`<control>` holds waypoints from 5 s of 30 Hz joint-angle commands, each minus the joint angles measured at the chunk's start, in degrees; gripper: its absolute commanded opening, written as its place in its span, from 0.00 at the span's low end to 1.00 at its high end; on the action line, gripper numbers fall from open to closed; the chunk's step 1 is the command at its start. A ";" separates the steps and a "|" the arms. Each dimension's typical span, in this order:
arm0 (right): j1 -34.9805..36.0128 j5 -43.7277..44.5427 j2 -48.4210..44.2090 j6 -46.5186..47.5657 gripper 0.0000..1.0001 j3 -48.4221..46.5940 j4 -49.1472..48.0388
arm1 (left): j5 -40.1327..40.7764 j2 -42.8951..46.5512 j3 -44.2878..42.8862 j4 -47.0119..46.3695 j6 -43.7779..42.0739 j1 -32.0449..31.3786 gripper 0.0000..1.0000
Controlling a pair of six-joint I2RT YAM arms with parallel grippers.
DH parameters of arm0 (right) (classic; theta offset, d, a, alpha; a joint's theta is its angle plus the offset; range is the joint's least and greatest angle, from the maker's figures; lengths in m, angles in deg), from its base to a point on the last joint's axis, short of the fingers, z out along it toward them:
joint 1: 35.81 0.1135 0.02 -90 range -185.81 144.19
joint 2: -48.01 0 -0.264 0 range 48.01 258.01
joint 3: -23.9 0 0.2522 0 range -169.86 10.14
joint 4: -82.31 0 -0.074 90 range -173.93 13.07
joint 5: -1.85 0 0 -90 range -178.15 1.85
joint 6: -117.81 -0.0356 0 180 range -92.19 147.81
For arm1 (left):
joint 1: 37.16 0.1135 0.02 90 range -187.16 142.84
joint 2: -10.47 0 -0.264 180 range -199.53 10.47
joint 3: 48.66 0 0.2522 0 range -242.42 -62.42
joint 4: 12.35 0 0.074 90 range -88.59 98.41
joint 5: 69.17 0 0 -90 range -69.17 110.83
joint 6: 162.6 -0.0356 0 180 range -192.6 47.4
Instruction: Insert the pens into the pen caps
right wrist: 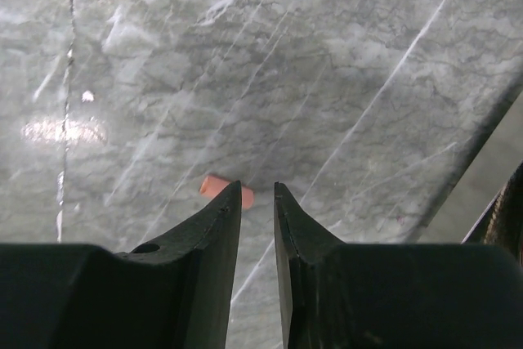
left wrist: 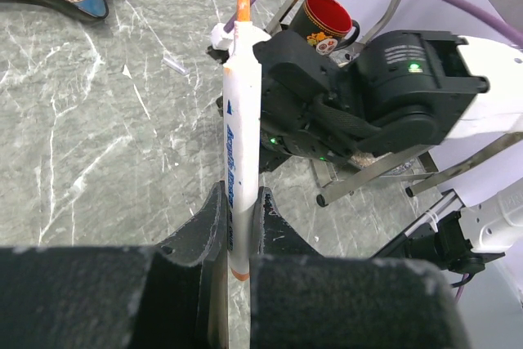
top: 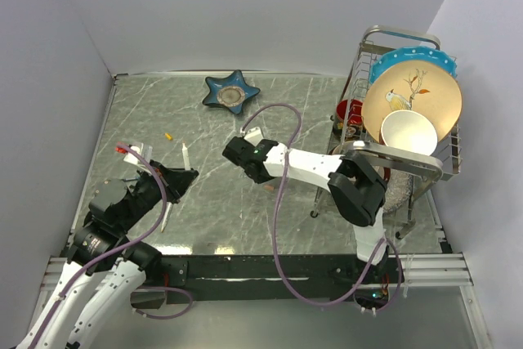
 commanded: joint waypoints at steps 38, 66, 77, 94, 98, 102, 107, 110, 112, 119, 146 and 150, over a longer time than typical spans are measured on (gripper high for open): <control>0.69 -7.27 0.23 3.92 0.25 5.83 -8.12 | 1.11 -0.31 -1.03 -0.99 0.18 -0.13 0.01; 1.31 3.09 -3.73 -39.66 0.41 -3.57 11.21 | 1.28 -0.32 -1.03 -0.90 0.17 -0.13 0.01; 0.52 3.28 -2.94 -54.62 0.48 -1.91 16.50 | 1.28 0.21 -1.03 -0.90 0.17 -0.13 0.01; -0.45 -0.42 0.58 -57.17 0.49 -0.76 14.20 | 1.02 -0.05 -1.03 -0.90 0.09 -0.13 0.01; -0.45 -0.68 1.20 -57.60 0.49 -0.59 14.03 | 1.02 -0.14 -0.94 -0.99 0.09 -0.13 0.01; -0.36 -1.03 1.72 -58.04 0.49 0.03 13.59 | 1.11 -0.14 -0.94 -0.99 0.09 -0.13 0.01; -0.45 -1.12 3.04 -57.35 0.49 0.20 12.28 | 1.11 -0.05 -0.94 -0.99 0.09 -0.13 0.01; -0.54 -1.38 4.09 -56.82 0.48 -0.06 12.27 | 1.19 -0.05 -0.94 -0.99 0.17 -0.13 0.01; -0.62 -1.47 4.45 -56.99 0.48 0.12 12.10 | 1.11 -0.05 -0.94 -0.99 0.09 -0.13 0.01; -0.80 -1.74 5.33 -57.43 0.48 0.73 11.40 | 1.11 0.04 -0.94 -0.99 0.09 -0.13 0.01; 0.26 -12.90 -2.41 -14.46 0.37 14.10 -22.45 | 1.37 -0.40 -1.03 -0.99 0.09 -0.13 0.01; 0.17 -12.55 -0.92 -13.31 0.41 12.52 -20.69 | 1.37 -0.67 -1.03 -0.90 0.09 -0.22 0.01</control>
